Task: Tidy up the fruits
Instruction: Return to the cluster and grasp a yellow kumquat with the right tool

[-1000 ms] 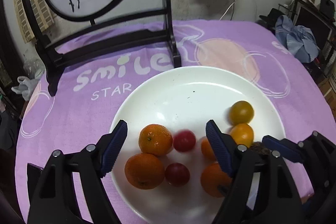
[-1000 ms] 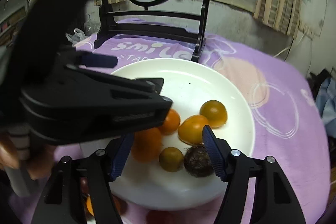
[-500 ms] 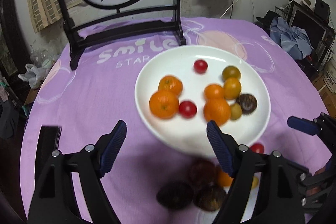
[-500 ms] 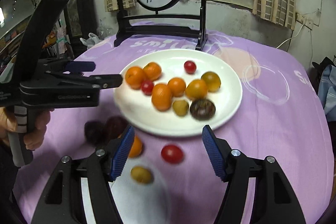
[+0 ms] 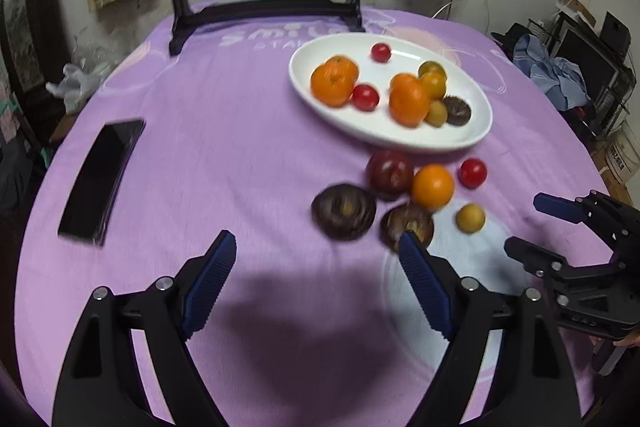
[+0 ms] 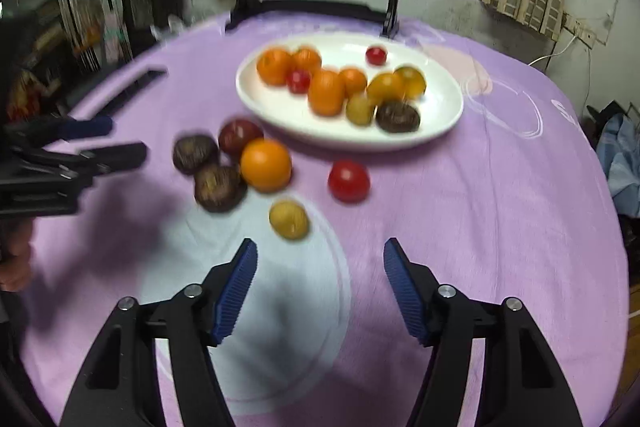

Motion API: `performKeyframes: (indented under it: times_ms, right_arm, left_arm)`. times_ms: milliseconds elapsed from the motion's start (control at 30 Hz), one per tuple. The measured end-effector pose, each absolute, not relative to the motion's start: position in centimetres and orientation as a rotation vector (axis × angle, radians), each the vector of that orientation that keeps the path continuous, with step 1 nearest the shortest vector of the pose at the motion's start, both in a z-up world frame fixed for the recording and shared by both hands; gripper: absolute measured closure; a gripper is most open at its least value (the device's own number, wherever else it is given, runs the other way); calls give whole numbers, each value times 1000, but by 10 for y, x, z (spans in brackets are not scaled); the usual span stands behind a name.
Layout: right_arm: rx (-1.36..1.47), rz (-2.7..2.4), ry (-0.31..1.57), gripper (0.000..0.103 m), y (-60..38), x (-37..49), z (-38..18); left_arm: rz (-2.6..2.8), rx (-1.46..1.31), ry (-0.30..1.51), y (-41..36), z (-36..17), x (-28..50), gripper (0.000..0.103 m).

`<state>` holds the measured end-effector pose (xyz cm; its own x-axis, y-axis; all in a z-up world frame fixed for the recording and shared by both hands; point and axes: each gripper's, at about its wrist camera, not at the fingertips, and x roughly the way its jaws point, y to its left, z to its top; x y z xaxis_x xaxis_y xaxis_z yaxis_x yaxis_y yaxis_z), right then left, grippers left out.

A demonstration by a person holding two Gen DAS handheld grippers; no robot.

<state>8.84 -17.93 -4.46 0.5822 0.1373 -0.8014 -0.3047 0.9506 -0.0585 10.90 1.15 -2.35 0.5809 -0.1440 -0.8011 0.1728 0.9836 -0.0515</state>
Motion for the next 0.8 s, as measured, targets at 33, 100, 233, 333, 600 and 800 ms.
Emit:
performKeyframes:
  times_ms: [33, 100, 233, 333, 600, 800]
  right_arm:
    - [-222, 267, 933, 40, -173, 89, -51]
    - [-246, 275, 956, 45, -165, 92, -61]
    - [-201, 283, 981, 53, -159, 109, -69]
    - [-188, 271, 987, 73, -154, 124, -67]
    - [-12, 313, 1011, 78, -183, 119, -63]
    - [35, 307, 978, 78, -209, 104, -57]
  left_arm:
    - [-175, 28, 939, 14, -28, 105, 22]
    - [-165, 31, 951, 17, -35, 101, 22]
    - [-162, 39, 970, 18, -42, 100, 22]
    - [-166, 46, 983, 16, -45, 101, 22]
    - [-204, 79, 1003, -9, -51, 106, 22]
    - [-233, 89, 1036, -40, -60, 113, 22]
